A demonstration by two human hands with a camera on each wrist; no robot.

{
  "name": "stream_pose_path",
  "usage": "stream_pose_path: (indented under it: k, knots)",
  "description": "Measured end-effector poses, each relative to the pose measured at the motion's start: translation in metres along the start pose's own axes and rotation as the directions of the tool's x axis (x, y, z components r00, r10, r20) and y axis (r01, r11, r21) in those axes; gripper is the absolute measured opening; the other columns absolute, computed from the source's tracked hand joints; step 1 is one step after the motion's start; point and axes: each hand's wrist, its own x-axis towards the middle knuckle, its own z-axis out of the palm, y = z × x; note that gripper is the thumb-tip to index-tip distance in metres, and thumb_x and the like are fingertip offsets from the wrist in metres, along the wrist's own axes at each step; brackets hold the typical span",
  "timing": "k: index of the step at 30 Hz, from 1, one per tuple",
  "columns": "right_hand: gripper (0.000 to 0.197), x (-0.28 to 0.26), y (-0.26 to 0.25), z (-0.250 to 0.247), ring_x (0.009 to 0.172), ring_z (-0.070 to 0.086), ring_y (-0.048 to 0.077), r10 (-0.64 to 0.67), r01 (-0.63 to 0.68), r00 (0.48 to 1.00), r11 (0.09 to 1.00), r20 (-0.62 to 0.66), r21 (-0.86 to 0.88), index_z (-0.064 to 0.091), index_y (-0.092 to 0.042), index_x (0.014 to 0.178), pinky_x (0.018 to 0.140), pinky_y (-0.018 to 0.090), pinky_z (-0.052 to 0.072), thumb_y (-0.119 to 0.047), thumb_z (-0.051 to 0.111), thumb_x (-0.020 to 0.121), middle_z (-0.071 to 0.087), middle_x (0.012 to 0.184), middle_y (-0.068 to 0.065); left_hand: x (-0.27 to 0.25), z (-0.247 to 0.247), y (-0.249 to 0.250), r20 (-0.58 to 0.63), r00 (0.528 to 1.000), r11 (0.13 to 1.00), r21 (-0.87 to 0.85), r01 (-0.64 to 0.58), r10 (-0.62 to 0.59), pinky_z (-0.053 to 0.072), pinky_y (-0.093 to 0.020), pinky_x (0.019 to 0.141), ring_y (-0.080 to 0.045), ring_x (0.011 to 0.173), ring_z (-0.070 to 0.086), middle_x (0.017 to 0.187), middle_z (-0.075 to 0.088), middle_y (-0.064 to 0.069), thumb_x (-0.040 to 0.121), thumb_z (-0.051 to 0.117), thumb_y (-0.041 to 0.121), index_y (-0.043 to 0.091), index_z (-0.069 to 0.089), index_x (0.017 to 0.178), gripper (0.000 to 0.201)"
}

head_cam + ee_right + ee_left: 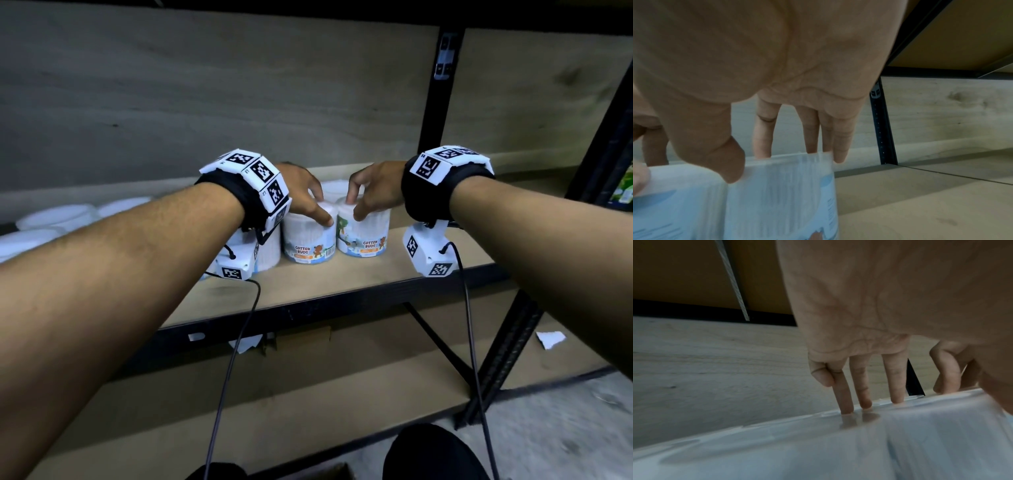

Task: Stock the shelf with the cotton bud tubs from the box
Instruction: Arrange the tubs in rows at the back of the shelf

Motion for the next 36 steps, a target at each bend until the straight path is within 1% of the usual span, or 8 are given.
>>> stream_pose_path:
  k: [4,6,9,12,20,23,26,36]
  knots:
    - [0.024,0.0,0.001,0.002,0.097,0.062,0.019,0.002,-0.001,1.0,1.0,0.017,-0.002,0.067,-0.032,0.093,0.091,0.034,0.052,-0.031,0.075,0.071,0.065,0.098,-0.008,0.001,0.001,0.005,0.012,1.0,0.996,0.087,0.025,-0.026,0.044,-0.034,0.099,-0.022,0.118,0.055,0.127,0.062,0.002,0.074,0.056,0.078,0.026,0.065,0.121,0.071]
    - [0.025,0.0,0.0,0.003,0.099,0.062,0.02,-0.001,0.001,1.0,1.0,0.012,0.002,0.066,-0.032,0.093,0.093,0.037,0.052,-0.03,0.075,0.069,0.064,0.104,-0.006,0.005,0.003,0.01,-0.006,0.999,0.992,0.119,0.051,-0.051,0.045,-0.033,0.089,-0.025,0.109,0.059,0.115,0.067,-0.004,0.075,0.054,0.078,0.017,0.069,0.112,0.072]
    - [0.026,0.0,0.001,0.004,0.102,0.061,0.021,-0.004,0.004,1.0,1.0,-0.002,0.003,0.067,-0.03,0.096,0.094,0.037,0.051,-0.029,0.074,0.072,0.061,0.104,-0.006,0.013,0.008,0.014,-0.041,0.995,0.989,0.109,0.095,-0.091,0.043,-0.032,0.07,-0.022,0.079,0.056,0.087,0.065,-0.004,0.069,0.054,0.083,0.014,0.066,0.078,0.07]
    - [0.026,-0.001,0.003,0.006,0.104,0.06,0.021,-0.002,0.002,1.0,1.0,-0.012,0.01,0.066,-0.031,0.097,0.096,0.037,0.05,-0.03,0.073,0.072,0.06,0.107,-0.006,0.015,0.007,0.018,-0.065,0.992,0.984,0.136,0.112,-0.103,0.04,-0.03,0.063,-0.022,0.073,0.054,0.076,0.062,-0.004,0.066,0.057,0.084,0.016,0.061,0.067,0.067]
    - [0.027,-0.004,0.002,0.007,0.106,0.059,0.021,-0.004,0.004,1.0,1.0,-0.012,0.006,0.065,-0.03,0.1,0.098,0.037,0.048,-0.032,0.073,0.074,0.059,0.108,-0.006,0.013,0.009,0.022,-0.078,0.989,0.976,0.168,0.139,-0.128,0.042,-0.031,0.062,-0.019,0.065,0.051,0.067,0.056,-0.003,0.068,0.052,0.086,0.013,0.056,0.064,0.073]
    - [0.026,-0.007,0.002,0.007,0.105,0.059,0.021,-0.006,0.006,1.0,1.0,-0.009,0.002,0.065,-0.032,0.097,0.097,0.038,0.049,-0.034,0.073,0.072,0.06,0.109,-0.007,0.015,0.01,0.017,-0.034,0.99,0.975,0.173,0.139,-0.135,0.049,-0.033,0.077,-0.023,0.079,0.056,0.082,0.061,-0.003,0.067,0.046,0.088,0.016,0.064,0.077,0.075]
    - [0.025,-0.01,0.003,0.006,0.104,0.058,0.02,-0.014,0.014,1.0,1.0,-0.002,0.002,0.064,-0.033,0.095,0.096,0.038,0.049,-0.034,0.073,0.072,0.062,0.111,-0.007,0.014,0.011,0.014,-0.04,0.989,0.978,0.153,0.145,-0.14,0.048,-0.031,0.073,-0.024,0.084,0.058,0.092,0.064,-0.003,0.06,0.046,0.084,0.021,0.068,0.085,0.071]
    - [0.033,-0.027,0.002,0.003,0.11,0.06,0.019,-0.029,0.029,0.999,1.0,0.041,0.0,0.064,-0.034,0.089,0.097,0.041,0.049,-0.042,0.071,0.058,0.065,0.112,-0.01,0.004,0.009,0.024,-0.029,0.988,0.98,0.132,0.151,-0.148,0.046,-0.032,0.071,-0.023,0.073,0.055,0.076,0.058,-0.002,0.064,0.056,0.081,0.018,0.061,0.071,0.064]
